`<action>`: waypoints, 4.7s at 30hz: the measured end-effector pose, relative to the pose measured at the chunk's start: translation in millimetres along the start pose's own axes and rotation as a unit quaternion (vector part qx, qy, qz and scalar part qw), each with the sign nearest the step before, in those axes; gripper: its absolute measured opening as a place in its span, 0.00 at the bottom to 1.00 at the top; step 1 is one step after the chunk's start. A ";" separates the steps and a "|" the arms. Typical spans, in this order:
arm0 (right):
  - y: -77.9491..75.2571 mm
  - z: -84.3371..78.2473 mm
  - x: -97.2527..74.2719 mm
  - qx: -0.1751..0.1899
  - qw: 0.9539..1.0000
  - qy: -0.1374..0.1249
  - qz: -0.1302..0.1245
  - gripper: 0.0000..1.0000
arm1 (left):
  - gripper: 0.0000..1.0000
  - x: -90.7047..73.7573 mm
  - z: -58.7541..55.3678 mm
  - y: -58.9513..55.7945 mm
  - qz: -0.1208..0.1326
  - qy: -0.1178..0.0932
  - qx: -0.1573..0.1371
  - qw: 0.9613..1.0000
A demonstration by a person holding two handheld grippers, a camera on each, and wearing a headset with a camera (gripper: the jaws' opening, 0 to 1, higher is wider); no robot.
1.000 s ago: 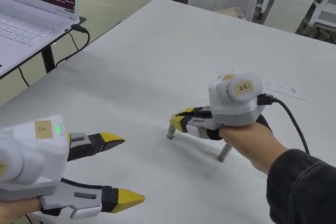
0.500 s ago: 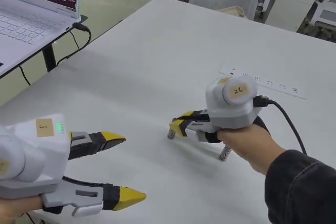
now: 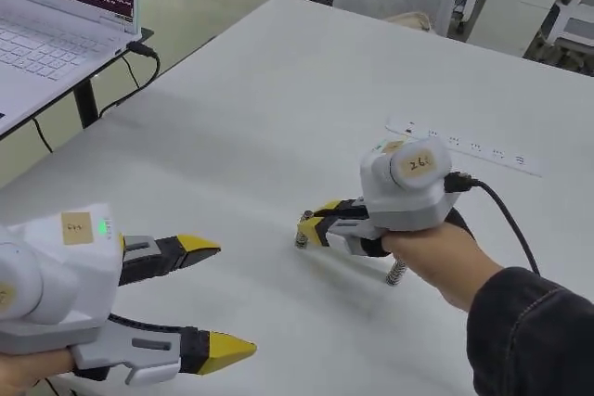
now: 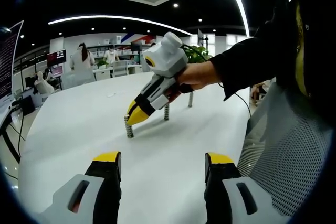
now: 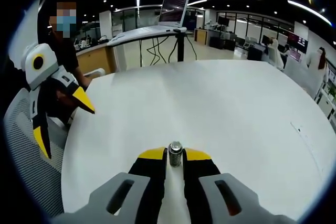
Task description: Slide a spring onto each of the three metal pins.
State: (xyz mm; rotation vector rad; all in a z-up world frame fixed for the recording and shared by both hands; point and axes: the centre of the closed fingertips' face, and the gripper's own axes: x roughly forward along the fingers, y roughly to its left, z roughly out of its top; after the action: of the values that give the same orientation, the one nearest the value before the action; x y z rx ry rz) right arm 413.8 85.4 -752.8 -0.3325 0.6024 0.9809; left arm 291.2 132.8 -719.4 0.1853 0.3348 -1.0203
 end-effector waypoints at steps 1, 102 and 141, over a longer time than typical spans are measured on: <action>-0.4 0.2 -0.3 0.000 1.000 0.000 0.000 0.09 | 0.60 0.1 0.1 -0.1 0.000 0.000 0.000 1.000; 55.1 -14.4 -142.4 -0.007 0.995 -0.085 -0.048 0.28 | 0.60 14.4 27.7 1.1 0.002 -0.018 0.011 1.000; -0.6 -100.7 -231.4 0.066 0.976 -0.071 -0.193 0.44 | 0.64 17.0 28.1 -3.3 -0.002 -0.013 0.007 1.000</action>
State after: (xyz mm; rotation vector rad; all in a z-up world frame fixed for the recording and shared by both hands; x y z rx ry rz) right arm 286.2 -123.3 -690.6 -0.2459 0.4488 0.5818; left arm 301.7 109.0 -699.2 0.1844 0.3043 -1.0286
